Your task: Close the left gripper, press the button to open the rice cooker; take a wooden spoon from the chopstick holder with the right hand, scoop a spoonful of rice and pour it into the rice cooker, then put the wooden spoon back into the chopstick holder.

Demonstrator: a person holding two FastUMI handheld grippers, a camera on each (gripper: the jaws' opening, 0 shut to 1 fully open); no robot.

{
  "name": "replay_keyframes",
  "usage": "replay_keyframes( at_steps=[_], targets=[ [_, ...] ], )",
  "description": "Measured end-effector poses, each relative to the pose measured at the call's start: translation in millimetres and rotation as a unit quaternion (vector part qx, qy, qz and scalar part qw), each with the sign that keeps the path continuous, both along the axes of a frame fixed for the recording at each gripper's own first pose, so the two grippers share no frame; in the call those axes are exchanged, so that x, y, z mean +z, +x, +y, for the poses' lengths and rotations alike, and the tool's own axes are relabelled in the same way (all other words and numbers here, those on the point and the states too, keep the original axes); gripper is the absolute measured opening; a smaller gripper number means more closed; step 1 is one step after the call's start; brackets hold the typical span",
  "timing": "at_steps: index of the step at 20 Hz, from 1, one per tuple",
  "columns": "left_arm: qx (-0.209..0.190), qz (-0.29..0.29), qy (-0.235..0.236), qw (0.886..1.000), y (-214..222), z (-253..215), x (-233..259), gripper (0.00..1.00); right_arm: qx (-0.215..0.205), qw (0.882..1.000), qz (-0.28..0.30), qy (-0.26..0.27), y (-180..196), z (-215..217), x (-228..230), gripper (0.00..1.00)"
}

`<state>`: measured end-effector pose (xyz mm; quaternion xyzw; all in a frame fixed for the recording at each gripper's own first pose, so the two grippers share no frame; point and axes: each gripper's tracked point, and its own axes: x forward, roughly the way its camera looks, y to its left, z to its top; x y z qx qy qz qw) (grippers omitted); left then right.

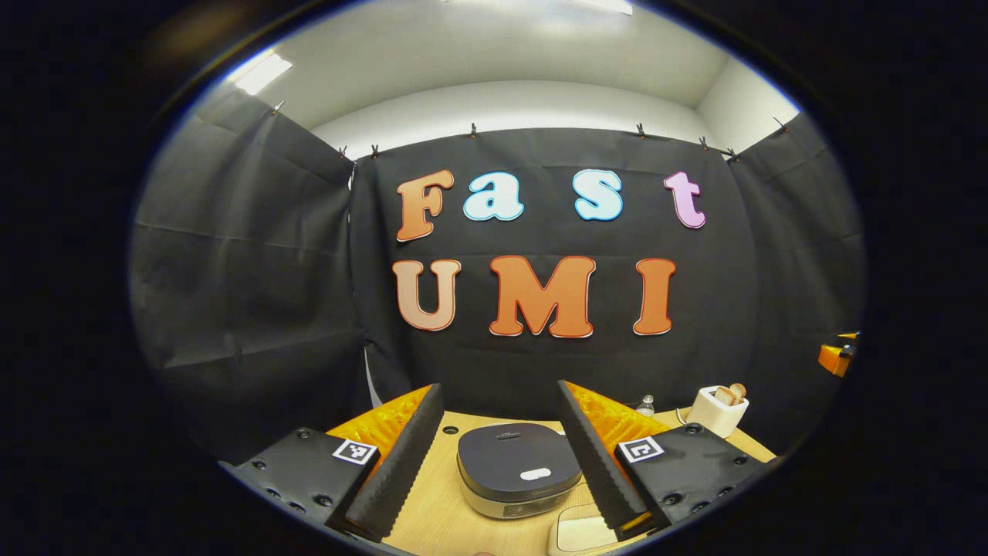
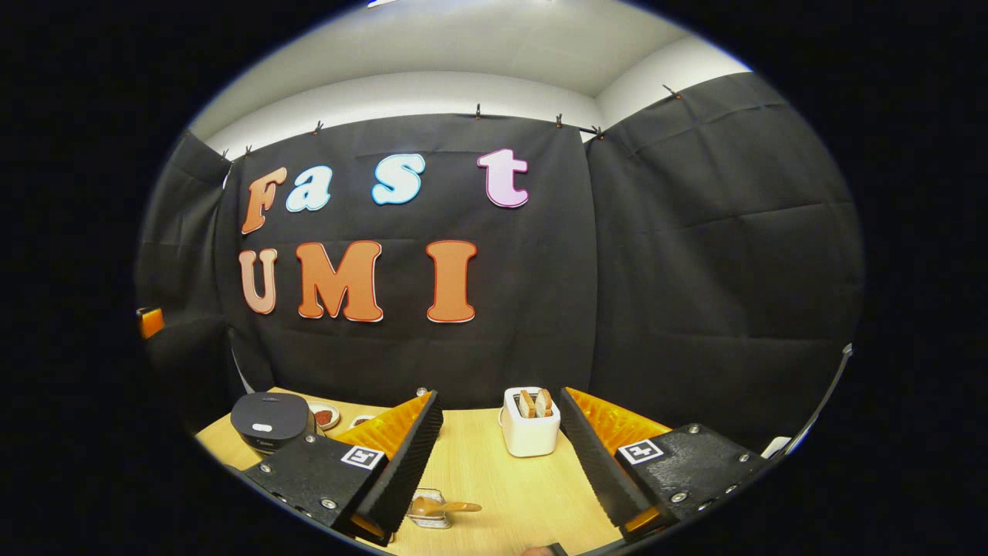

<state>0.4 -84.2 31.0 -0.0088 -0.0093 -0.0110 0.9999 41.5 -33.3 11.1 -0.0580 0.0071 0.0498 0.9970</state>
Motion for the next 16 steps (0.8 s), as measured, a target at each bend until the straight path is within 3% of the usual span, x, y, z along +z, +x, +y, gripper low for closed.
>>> replay_keyframes(
  at_steps=[3,4,9,11,12,16],
  targets=[
    [-0.004,0.000,-0.004,1.000,4.0,0.1,1.8,0.94,-0.004,1.000,-0.004,-0.002,-1.6,-0.5,1.9,0.95],
    [-0.006,-0.002,0.000,1.000,4.9,2.1,2.9,1.00,-0.007,1.000,-0.004,0.001,-1.7,0.5,1.6,0.95],
    [-0.022,-0.001,0.015,1.000,19.7,6.6,6.8,0.98,-0.015,1.000,0.001,0.001,-3.1,11.9,-1.2,0.95],
    [-0.039,0.007,0.015,0.999,23.5,5.6,2.0,0.82,-0.018,1.000,-0.001,-0.002,-3.5,18.7,-0.2,0.95],
    [-0.054,0.013,0.014,0.998,24.9,1.6,-3.0,0.70,-0.016,1.000,0.000,-0.003,-3.6,24.5,-0.7,0.95],
    [-0.044,0.022,0.015,0.999,40.3,20.3,-7.8,0.22,-0.014,1.000,0.008,-0.006,-1.3,38.3,-6.9,0.95]
  ],
)
